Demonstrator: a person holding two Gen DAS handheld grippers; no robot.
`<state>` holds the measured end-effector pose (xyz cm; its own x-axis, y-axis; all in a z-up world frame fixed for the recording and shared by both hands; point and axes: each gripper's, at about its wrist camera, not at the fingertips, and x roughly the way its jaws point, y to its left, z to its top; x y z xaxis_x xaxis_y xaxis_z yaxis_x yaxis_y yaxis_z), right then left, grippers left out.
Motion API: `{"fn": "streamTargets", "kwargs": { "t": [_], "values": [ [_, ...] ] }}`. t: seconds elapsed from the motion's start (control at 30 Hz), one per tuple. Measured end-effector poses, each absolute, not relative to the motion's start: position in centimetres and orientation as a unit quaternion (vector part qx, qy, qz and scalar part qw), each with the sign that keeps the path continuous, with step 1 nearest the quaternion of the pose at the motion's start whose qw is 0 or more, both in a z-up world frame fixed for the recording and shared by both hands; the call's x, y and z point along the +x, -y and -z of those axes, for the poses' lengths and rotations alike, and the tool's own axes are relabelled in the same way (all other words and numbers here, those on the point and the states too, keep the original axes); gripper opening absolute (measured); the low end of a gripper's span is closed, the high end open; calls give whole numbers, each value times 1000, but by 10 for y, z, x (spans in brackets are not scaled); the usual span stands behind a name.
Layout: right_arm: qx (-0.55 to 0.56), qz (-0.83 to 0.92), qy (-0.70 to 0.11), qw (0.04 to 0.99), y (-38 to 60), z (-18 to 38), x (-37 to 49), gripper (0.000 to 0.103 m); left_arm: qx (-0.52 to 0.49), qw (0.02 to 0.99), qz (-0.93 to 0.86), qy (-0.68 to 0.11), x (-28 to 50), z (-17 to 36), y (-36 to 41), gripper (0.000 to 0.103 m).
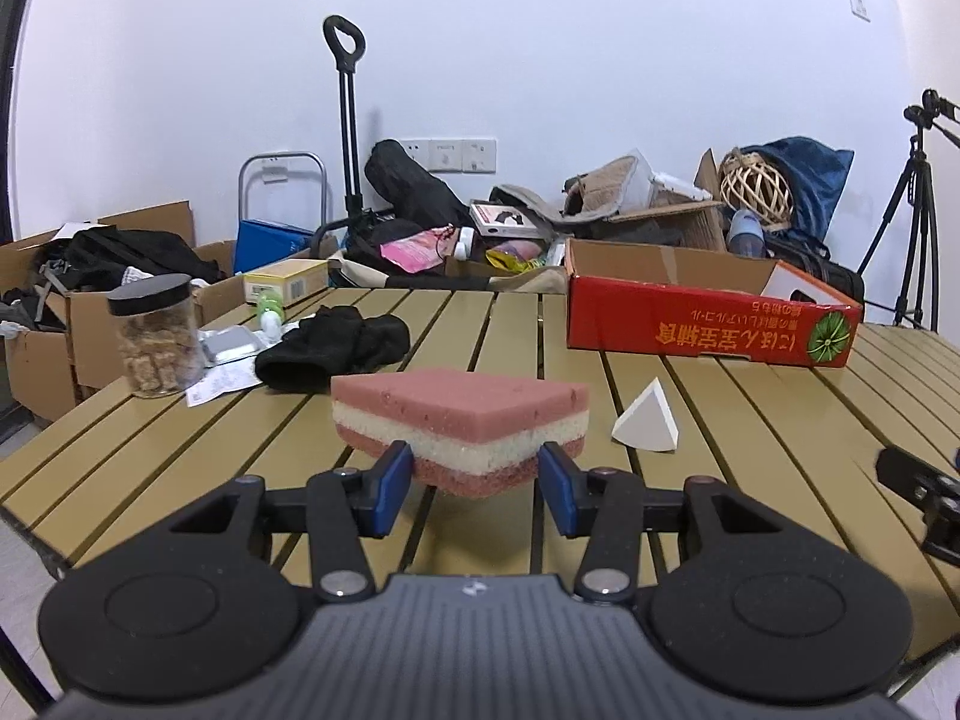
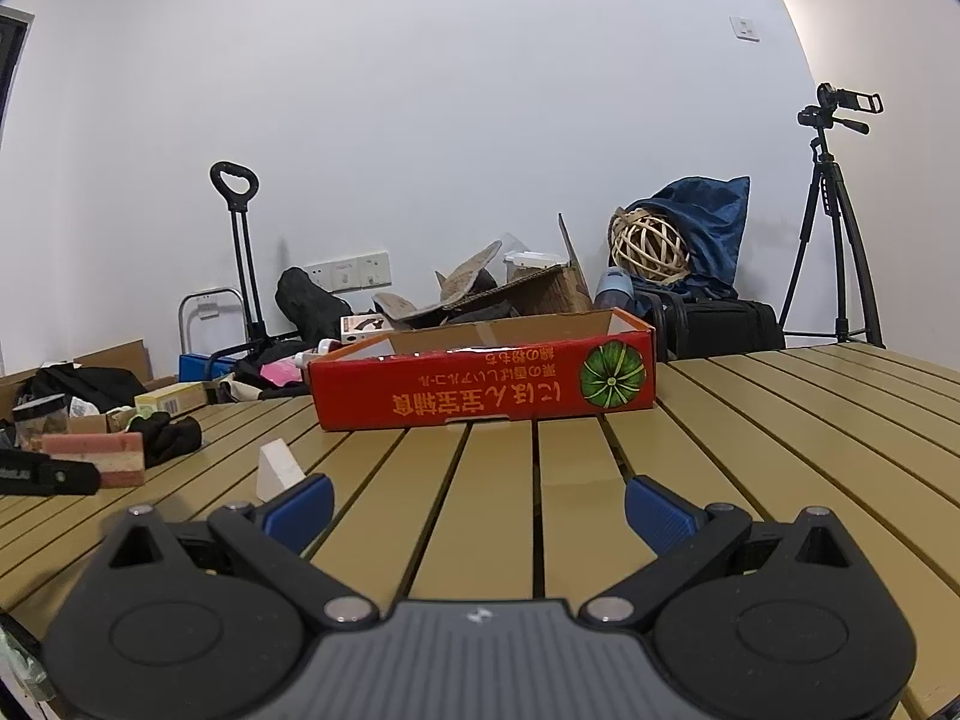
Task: Collect trash
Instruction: 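Lift the pink sponge with the left gripper while the right gripper approaches the white triangular foam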
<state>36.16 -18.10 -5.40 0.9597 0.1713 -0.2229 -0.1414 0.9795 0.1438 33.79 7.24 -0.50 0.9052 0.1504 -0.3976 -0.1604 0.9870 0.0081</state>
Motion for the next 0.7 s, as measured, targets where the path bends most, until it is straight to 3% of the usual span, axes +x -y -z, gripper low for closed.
{"fn": "streamTargets", "kwargs": {
  "t": [0.7],
  "values": [
    [30,-109,-127,985,155,60,351,103,-10,977,-82,-196,304,7,-80,43]
  ]
}}
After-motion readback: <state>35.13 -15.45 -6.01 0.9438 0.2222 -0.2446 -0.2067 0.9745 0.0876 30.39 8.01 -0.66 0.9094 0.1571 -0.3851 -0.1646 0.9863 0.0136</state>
